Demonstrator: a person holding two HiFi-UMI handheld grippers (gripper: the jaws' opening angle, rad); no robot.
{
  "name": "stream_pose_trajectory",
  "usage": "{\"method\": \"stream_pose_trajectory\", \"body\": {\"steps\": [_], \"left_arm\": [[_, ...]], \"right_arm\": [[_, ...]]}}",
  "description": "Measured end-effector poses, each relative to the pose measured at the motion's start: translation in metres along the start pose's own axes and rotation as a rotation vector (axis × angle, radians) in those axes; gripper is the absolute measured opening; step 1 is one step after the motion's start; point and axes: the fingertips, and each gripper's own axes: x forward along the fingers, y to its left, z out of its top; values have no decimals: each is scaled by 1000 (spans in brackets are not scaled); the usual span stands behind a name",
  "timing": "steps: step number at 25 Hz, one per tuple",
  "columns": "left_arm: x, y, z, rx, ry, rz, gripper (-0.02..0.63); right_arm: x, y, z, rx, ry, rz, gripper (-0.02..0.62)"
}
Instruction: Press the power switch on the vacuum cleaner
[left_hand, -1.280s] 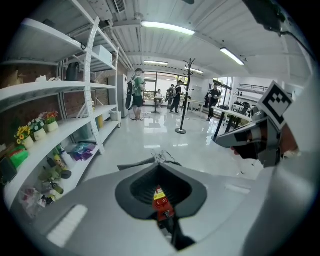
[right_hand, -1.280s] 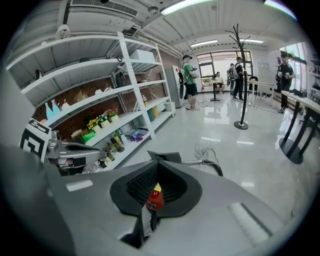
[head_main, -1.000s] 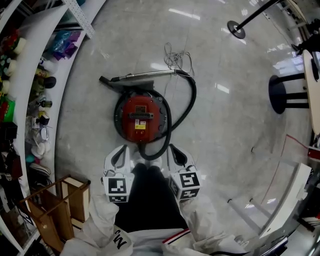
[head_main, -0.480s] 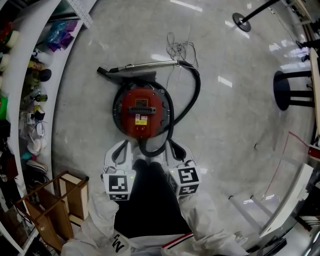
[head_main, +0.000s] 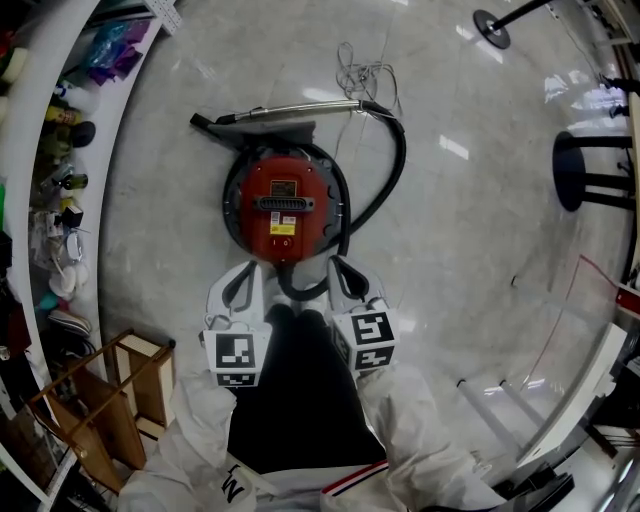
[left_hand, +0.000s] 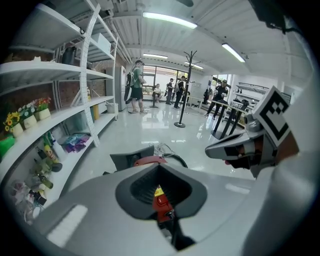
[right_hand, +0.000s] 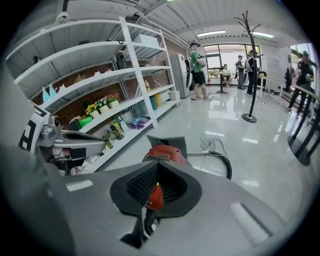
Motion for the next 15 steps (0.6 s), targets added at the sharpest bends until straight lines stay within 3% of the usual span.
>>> {"method": "stream_pose_trajectory", "body": {"steps": [15], "left_arm": [[7, 4, -4, -18, 16, 6, 0]], "right_arm": [[55, 0, -49, -33, 115, 26, 0]]}}
